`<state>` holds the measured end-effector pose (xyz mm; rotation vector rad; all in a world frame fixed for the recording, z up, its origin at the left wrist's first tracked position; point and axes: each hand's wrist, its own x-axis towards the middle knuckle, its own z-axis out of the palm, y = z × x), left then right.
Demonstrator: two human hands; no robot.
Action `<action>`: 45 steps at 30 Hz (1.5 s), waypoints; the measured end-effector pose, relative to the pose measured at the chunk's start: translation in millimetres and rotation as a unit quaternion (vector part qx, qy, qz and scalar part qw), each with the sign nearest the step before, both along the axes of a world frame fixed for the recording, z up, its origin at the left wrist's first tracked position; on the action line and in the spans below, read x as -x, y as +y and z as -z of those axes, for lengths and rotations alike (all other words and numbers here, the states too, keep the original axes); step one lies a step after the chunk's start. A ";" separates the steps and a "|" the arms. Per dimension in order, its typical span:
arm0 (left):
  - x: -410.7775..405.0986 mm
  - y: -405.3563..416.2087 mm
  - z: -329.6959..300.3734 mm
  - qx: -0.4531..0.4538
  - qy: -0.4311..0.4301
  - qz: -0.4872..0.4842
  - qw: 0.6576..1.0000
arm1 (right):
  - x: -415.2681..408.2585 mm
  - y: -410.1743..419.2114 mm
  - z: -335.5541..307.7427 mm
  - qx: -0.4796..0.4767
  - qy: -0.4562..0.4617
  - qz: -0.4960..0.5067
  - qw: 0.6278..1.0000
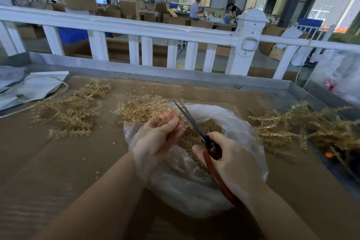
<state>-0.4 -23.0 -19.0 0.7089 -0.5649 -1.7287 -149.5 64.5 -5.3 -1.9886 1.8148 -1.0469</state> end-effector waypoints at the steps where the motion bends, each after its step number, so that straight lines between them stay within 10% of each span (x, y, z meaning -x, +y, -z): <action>1: -0.8 -1.2 -1.2 0.003 0.003 -0.003 1.000 | 0.7 1.6 0.6 0.003 0.014 0.001 1.000; 12: -6.2 -1.6 -6.9 -0.034 0.044 -0.031 0.998 | -0.9 8.5 4.7 0.094 0.125 0.018 0.987; 45: 4.4 -3.6 11.9 -0.035 0.021 -0.014 0.999 | -3.4 -0.6 11.3 -0.017 0.129 0.001 0.991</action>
